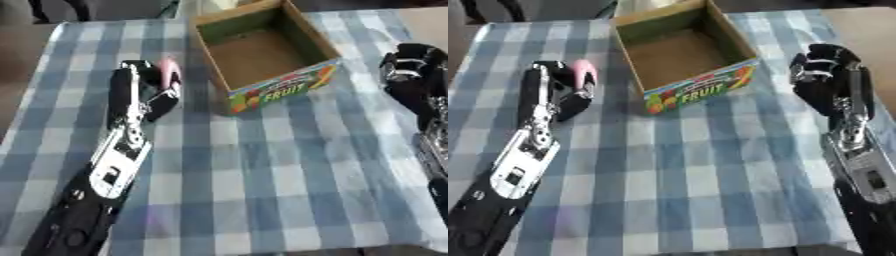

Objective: Pick up objects on the table and place them in the box.

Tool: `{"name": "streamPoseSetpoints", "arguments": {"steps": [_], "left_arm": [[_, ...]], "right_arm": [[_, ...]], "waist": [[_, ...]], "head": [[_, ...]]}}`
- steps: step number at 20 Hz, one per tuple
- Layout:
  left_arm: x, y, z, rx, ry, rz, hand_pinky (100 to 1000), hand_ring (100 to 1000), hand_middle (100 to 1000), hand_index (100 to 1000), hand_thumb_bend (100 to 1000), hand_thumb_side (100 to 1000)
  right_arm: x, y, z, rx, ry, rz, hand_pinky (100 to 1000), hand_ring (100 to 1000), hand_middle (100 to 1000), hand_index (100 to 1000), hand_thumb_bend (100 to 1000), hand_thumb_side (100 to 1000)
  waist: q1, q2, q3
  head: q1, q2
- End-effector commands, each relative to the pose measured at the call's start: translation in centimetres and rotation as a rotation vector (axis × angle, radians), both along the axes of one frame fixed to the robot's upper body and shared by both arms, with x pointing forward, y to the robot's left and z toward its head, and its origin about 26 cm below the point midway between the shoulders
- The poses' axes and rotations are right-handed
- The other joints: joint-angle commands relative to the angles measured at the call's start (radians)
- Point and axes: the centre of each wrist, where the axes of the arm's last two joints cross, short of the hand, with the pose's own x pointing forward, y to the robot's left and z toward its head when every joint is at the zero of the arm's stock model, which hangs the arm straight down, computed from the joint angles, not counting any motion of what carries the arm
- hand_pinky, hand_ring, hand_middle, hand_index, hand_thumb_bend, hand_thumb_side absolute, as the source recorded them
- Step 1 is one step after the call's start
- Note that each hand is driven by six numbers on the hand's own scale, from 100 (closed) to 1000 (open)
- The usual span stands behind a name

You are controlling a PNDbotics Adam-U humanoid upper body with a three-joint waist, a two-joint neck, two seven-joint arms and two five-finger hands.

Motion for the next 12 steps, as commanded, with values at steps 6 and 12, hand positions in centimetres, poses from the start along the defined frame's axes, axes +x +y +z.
{"name": "streamPoseSetpoints", "arguments": {"steps": [6,12], "left_arm": [[-0.4,-0.1,5.9,0.013,-0.134,-0.065,577,560,360,407,220,100],[0.6,-1.8,7.0,0.041,-0.128,-0.120,577,565,368,418,228,100]], "right_arm": [[0.1,-0.1,0.9,-0.015,-0.022,0.012,602,642,618,691,164,115],[0.4,0.6,1.3,-0.024,-0.026,0.047,602,642,618,691,165,116]], "waist": [[-0.001,-0.027,-0.019],[-0.002,-0.023,-0.066]], "head": [[0.003,-0.004],[0.027,-0.014]]}}
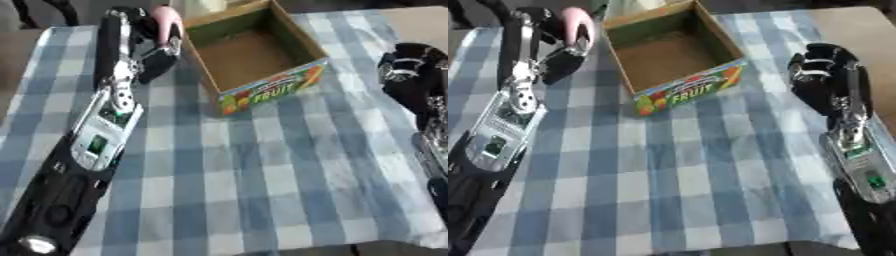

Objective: Pick up objects on the table and place them in the box.

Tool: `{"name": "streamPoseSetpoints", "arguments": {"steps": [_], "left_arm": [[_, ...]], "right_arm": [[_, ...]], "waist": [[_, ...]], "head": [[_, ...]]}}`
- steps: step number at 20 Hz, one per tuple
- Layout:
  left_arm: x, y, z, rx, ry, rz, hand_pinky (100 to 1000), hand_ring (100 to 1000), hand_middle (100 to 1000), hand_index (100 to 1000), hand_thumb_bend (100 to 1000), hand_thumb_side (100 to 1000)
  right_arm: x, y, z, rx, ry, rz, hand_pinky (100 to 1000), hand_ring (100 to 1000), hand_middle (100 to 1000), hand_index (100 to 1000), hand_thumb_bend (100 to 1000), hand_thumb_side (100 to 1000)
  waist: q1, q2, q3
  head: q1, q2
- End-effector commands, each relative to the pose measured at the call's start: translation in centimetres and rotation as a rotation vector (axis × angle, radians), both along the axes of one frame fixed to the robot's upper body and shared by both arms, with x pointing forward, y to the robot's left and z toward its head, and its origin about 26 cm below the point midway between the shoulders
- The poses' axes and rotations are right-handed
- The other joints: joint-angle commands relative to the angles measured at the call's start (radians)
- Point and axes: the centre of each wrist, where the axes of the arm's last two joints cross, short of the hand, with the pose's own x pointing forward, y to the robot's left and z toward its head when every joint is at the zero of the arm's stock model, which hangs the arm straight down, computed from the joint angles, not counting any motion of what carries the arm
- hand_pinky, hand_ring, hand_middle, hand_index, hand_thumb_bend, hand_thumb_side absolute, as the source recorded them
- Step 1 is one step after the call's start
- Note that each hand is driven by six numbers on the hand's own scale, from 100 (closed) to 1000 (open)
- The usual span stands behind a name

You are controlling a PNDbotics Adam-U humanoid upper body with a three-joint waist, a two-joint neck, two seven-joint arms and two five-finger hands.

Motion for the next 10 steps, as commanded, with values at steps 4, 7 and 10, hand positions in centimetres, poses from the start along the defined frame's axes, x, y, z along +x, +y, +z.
{"name": "streamPoseSetpoints", "arguments": {"steps": [4,7,10], "left_arm": [[1.5,-1.9,0.1,0.040,0.005,-0.027,585,575,379,430,252,100],[2.6,-2.6,-0.5,0.083,0.021,-0.007,597,588,408,461,280,100],[3.7,-2.9,-1.2,0.143,0.051,0.015,620,625,495,552,403,100]], "right_arm": [[0.3,0.8,1.3,-0.017,-0.030,0.045,602,642,618,691,165,116],[0.5,1.5,1.5,-0.021,-0.032,0.075,602,643,618,691,166,116],[0.6,2.0,1.6,-0.023,-0.031,0.100,602,643,618,691,166,116]], "waist": [[-0.001,-0.012,-0.043],[0.002,-0.008,-0.080],[0.006,-0.007,-0.113]], "head": [[0.031,-0.021],[0.051,-0.028],[0.065,-0.034]]}}
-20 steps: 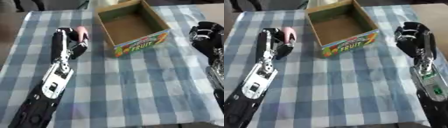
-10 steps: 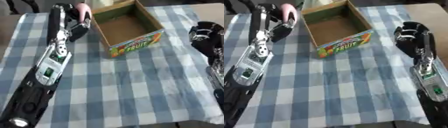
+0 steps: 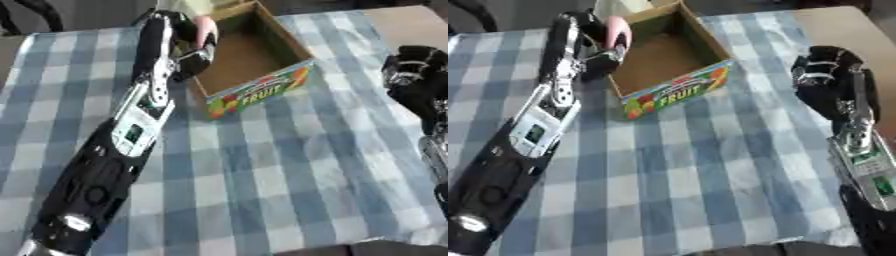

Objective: Pick up objects on the table and place them in the box.

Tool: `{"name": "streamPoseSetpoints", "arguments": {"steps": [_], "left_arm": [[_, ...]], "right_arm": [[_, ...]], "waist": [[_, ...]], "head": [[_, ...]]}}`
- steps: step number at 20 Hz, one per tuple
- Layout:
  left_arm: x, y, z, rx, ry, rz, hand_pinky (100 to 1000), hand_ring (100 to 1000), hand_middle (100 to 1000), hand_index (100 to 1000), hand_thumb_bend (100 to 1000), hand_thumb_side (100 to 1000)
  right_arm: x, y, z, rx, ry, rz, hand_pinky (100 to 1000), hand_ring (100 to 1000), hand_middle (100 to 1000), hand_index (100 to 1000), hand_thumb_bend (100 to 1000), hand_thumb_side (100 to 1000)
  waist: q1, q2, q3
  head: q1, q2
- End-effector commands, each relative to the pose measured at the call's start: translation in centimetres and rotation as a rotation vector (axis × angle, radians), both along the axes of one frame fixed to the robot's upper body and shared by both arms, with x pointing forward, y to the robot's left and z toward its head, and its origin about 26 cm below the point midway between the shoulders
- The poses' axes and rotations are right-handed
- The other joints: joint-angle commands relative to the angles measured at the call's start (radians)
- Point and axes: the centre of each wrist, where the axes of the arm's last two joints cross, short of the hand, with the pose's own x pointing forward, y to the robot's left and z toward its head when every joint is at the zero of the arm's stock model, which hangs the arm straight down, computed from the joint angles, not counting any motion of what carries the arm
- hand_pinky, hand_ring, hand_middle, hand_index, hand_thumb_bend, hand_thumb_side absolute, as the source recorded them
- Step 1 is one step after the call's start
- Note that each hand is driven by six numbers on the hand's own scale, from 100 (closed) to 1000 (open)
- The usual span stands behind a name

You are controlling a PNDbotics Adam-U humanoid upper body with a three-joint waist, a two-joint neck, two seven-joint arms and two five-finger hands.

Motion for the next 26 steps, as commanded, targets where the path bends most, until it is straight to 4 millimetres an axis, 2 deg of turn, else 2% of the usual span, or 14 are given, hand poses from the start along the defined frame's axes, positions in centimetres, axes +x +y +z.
{"name": "streamPoseSetpoints", "arguments": {"steps": [1,2,3,4,5,6,9,11,15,19,24,26], "left_arm": [[1.0,-0.3,0.3,0.058,0.006,0.012,639,656,553,615,479,100],[1.3,-0.2,0.2,0.087,0.016,0.019,646,667,576,638,523,100],[1.5,-0.2,0.1,0.111,0.027,0.024,658,692,629,693,634,100],[1.6,-0.1,0.1,0.129,0.036,0.029,664,703,655,715,680,100],[1.7,0.0,0.2,0.143,0.041,0.032,676,718,689,745,791,100],[1.7,0.1,0.2,0.153,0.044,0.033,683,725,702,754,838,162],[1.5,0.6,0.7,0.152,0.028,0.034,685,738,720,765,896,336],[1.2,1.2,1.2,0.121,0.001,0.026,677,728,697,750,911,398],[-0.2,3.0,3.4,-0.008,-0.092,-0.023,641,696,649,711,902,429],[-1.9,6.9,4.8,-0.170,-0.125,-0.044,603,652,608,680,876,391],[-4.8,12.7,4.0,-0.340,-0.121,-0.024,584,629,592,671,812,359],[-6.1,14.5,3.8,-0.389,-0.131,-0.020,581,626,590,673,804,358]], "right_arm": [[0.1,0.4,1.0,-0.012,-0.027,0.026,602,643,618,691,166,116],[0.1,0.5,1.0,-0.013,-0.026,0.030,602,643,618,691,166,116],[0.1,0.5,1.0,-0.014,-0.024,0.033,602,643,618,691,167,116],[0.1,0.5,0.9,-0.014,-0.022,0.033,602,643,618,691,167,115],[0.1,0.5,0.9,-0.015,-0.021,0.032,602,643,618,691,166,115],[0.1,0.4,0.8,-0.015,-0.020,0.030,602,643,618,691,166,115],[0.1,0.3,0.7,-0.013,-0.017,0.025,602,643,618,691,166,114],[0.1,0.3,0.6,-0.011,-0.014,0.023,602,643,618,691,166,114],[0.0,-0.1,0.3,-0.006,-0.008,0.007,602,643,617,691,166,114],[-0.1,-0.5,0.0,-0.002,-0.005,-0.014,602,643,617,691,166,113],[-0.3,-1.0,-0.1,-0.002,-0.003,-0.033,602,643,617,691,166,112],[-0.3,-1.2,-0.1,0.001,-0.005,-0.041,602,643,617,691,166,112]], "waist": [[-0.002,-0.016,-0.015],[-0.002,-0.016,-0.022],[-0.001,-0.016,-0.027],[-0.001,-0.015,-0.030],[-0.001,-0.015,-0.031],[-0.002,-0.015,-0.031],[-0.002,-0.016,-0.024],[-0.002,-0.019,-0.016],[-0.002,-0.023,0.010],[-0.008,-0.026,0.049],[-0.016,-0.021,0.093],[-0.020,-0.019,0.111]], "head": [[0.016,-0.015],[0.018,-0.016],[0.020,-0.017],[0.020,-0.017],[0.020,-0.017],[0.021,-0.017],[0.019,-0.015],[0.014,-0.015],[-0.005,-0.011],[-0.032,-0.008],[-0.051,-0.010],[-0.054,-0.013]]}}
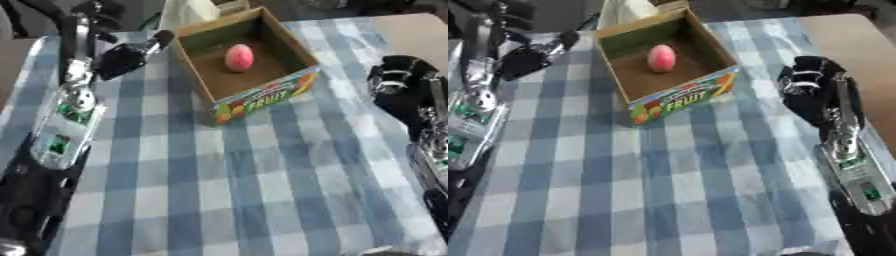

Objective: Pick up objects on the table and place them in the box.

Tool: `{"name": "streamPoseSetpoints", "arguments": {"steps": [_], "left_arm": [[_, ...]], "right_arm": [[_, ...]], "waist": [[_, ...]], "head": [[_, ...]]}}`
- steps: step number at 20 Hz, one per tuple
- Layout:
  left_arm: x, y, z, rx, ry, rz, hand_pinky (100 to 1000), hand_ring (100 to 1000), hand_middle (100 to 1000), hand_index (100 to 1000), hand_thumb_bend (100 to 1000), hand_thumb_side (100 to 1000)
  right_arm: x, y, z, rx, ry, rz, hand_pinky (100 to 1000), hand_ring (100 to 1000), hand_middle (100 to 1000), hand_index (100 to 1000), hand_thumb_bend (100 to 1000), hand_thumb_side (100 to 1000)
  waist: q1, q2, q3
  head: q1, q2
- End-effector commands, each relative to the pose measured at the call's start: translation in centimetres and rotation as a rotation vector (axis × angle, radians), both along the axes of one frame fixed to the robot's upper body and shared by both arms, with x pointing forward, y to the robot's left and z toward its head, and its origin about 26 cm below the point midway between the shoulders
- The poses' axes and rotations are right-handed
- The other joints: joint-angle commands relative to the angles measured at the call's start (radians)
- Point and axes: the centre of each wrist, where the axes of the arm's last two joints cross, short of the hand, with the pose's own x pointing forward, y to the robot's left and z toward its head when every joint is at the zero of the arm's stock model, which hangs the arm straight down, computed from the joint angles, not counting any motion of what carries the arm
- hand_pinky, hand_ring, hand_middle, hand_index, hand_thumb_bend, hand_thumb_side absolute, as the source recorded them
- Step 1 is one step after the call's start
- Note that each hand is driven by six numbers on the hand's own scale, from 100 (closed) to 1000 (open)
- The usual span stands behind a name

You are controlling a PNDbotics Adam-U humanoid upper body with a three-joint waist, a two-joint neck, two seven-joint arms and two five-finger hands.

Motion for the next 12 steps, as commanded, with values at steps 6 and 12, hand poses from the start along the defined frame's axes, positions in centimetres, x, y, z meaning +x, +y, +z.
{"name": "streamPoseSetpoints", "arguments": {"steps": [6,12], "left_arm": [[-3.4,5.8,0.5,-0.142,-0.042,-0.002,565,602,578,672,736,347],[-3.8,7.4,-1.4,-0.212,0.005,0.010,562,592,565,662,707,337]], "right_arm": [[-0.1,-0.8,0.9,-0.003,-0.032,-0.025,602,642,617,691,167,113],[-0.1,-0.8,0.8,0.002,-0.031,-0.026,602,643,617,690,168,112]], "waist": [[-0.007,-0.015,0.026],[-0.009,-0.014,0.036]], "head": [[-0.011,-0.005],[-0.009,-0.004]]}}
